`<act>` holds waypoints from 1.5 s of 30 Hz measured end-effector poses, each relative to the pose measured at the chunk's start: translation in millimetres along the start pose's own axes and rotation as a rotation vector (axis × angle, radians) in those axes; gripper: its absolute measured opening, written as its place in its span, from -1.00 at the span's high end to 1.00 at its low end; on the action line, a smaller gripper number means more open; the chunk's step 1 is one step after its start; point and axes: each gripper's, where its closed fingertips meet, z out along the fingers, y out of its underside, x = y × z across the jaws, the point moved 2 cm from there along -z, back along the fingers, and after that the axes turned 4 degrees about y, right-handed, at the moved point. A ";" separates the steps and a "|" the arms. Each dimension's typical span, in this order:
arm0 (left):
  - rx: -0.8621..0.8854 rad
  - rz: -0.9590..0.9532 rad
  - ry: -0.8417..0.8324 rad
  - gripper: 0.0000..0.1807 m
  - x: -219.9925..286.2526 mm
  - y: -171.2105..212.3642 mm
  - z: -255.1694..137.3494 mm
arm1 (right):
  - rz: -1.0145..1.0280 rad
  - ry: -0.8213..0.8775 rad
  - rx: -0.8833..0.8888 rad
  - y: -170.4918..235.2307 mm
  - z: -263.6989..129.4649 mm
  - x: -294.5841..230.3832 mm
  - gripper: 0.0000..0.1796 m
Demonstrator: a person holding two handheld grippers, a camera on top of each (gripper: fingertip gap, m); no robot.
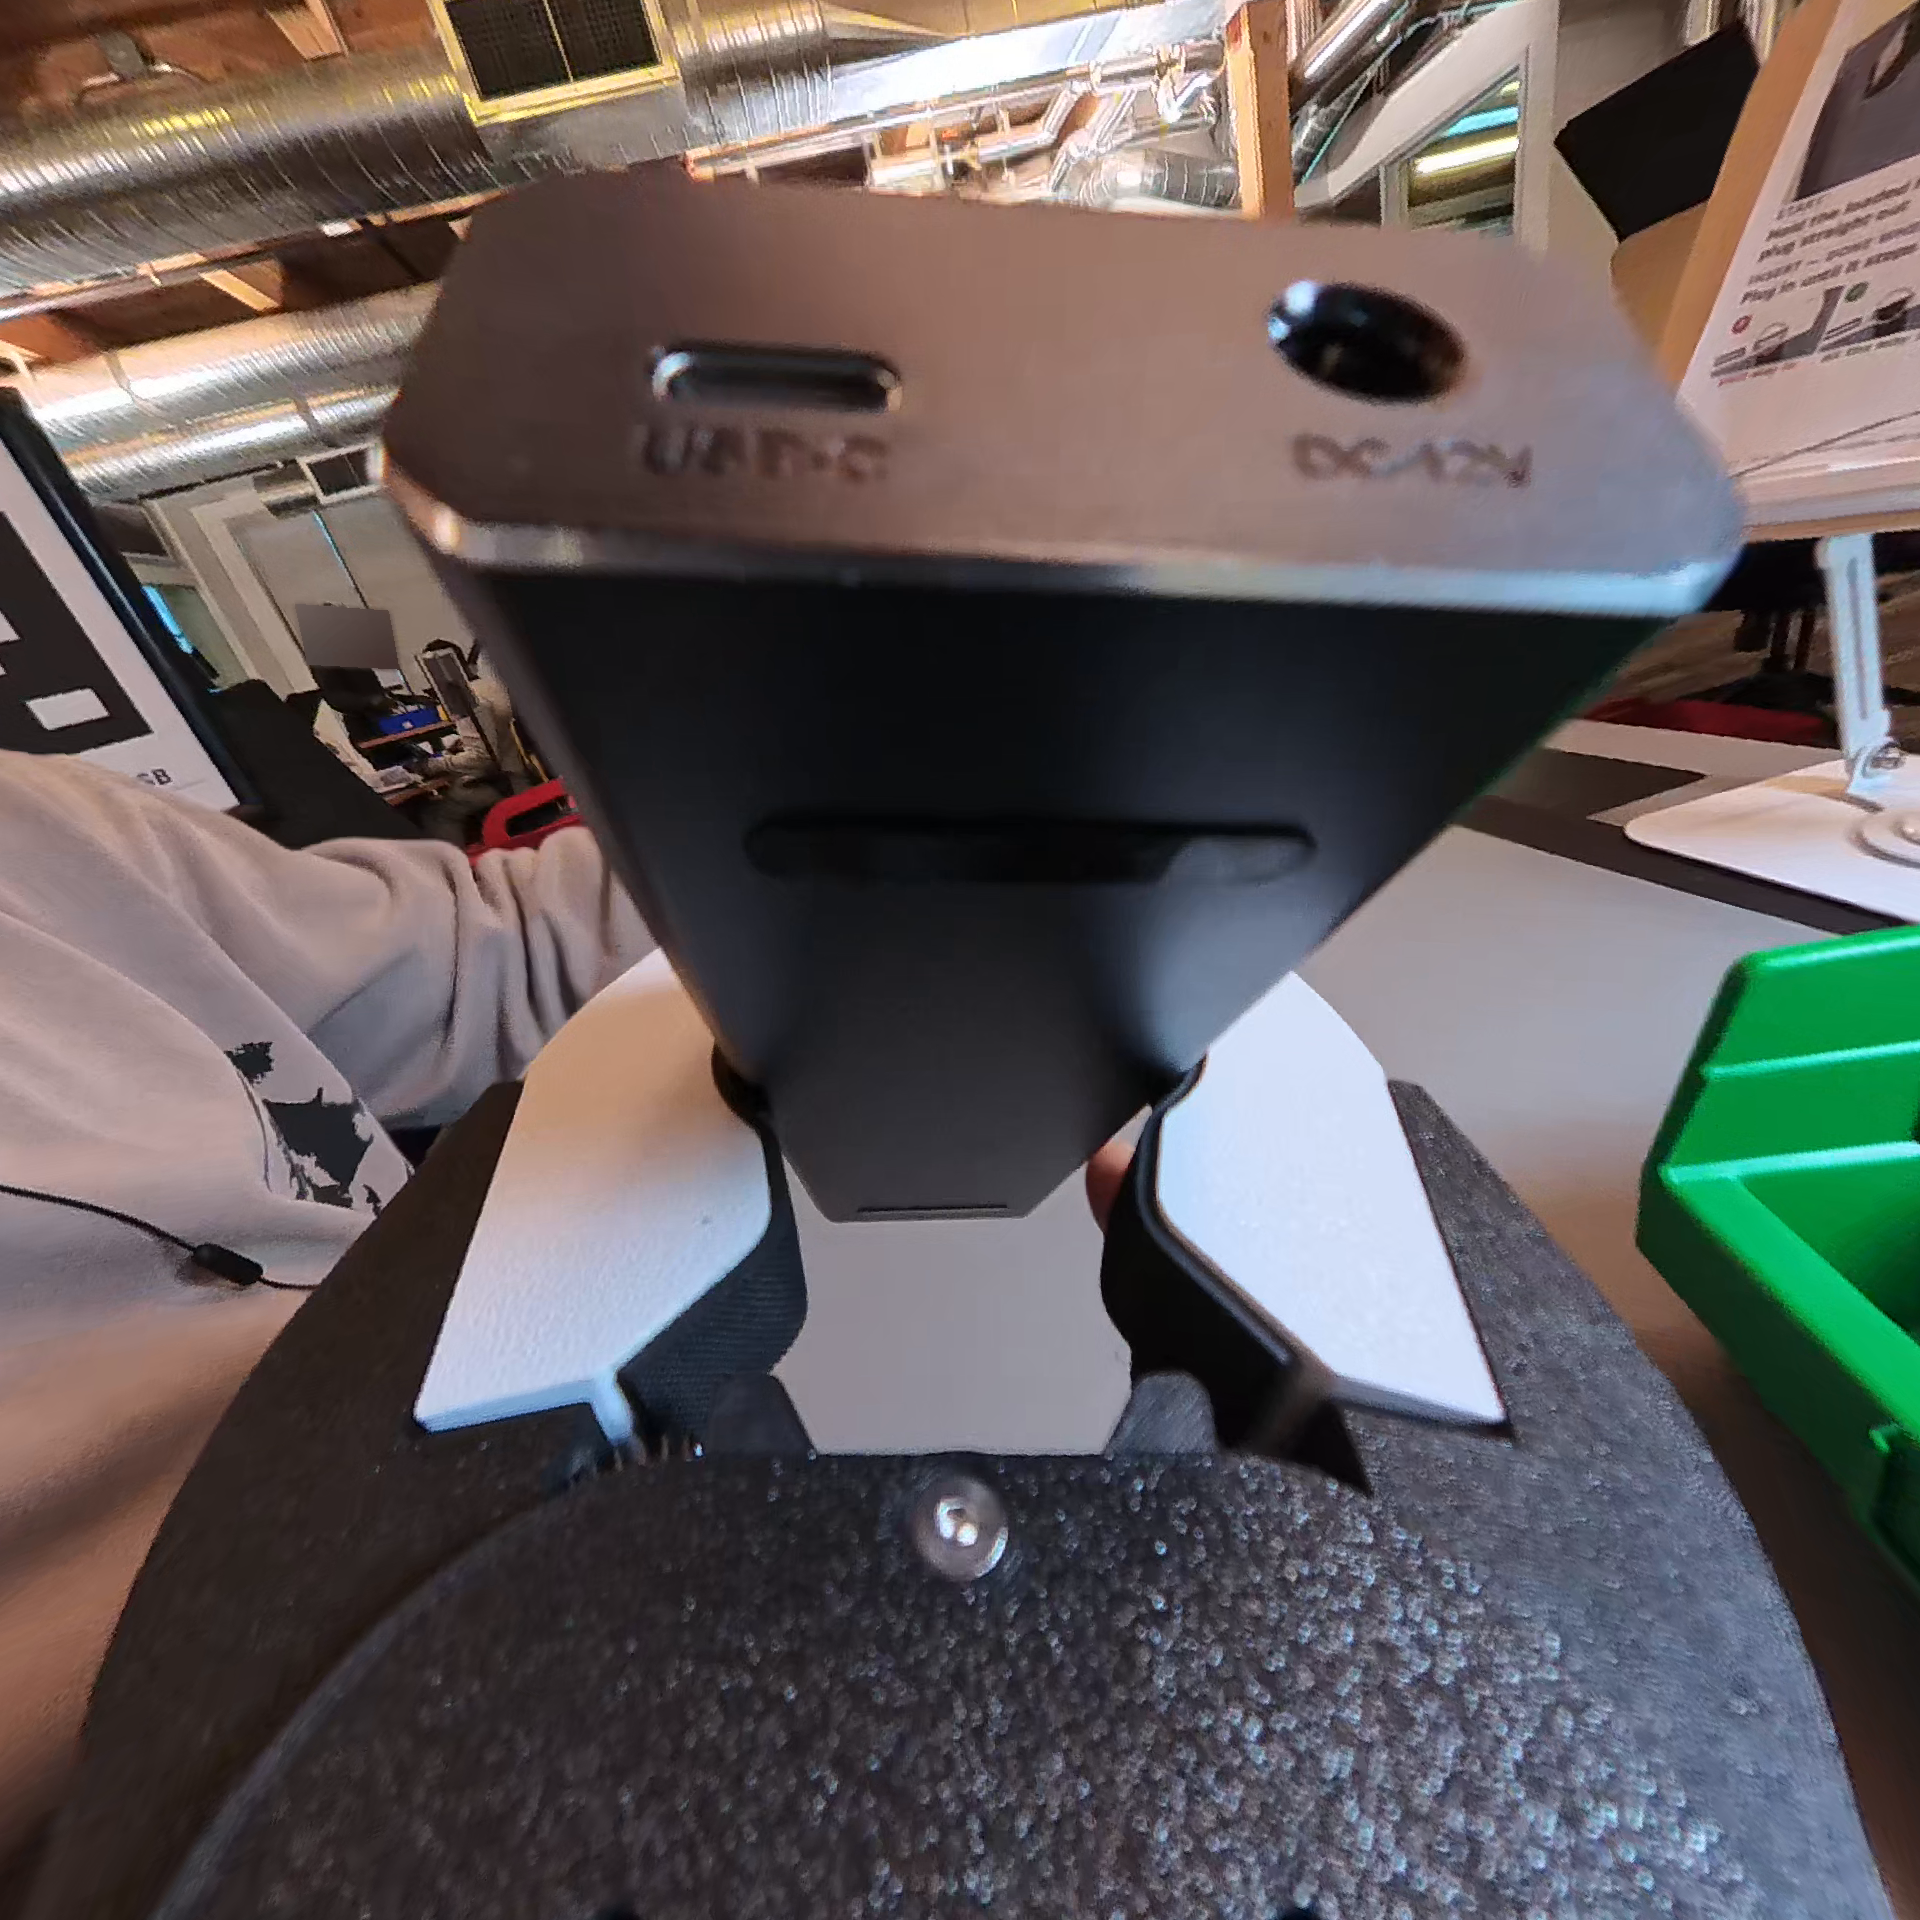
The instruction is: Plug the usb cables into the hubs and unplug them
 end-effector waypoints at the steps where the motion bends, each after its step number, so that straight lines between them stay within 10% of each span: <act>1: -0.108 0.057 -0.051 0.96 -17.4 12.2 -8.2 | 0.004 0.002 -0.003 0.9 -2.1 1.2 0.20; 8: -0.785 0.280 0.022 0.84 -76.0 114.2 -32.5 | 0.007 -0.012 -0.016 4.1 -0.9 2.3 0.20; 22: -1.312 0.347 0.653 0.86 -56.3 203.0 -8.9 | 0.056 -0.038 -0.035 13.9 -3.3 9.5 0.20; 35: -1.302 0.524 0.527 0.95 -57.6 198.8 -5.4 | 0.043 -0.024 0.011 3.4 -10.1 9.2 0.20; 45: -1.334 0.699 0.298 0.96 -82.7 85.8 -41.7 | 0.010 -0.012 0.014 0.9 -10.8 7.5 0.20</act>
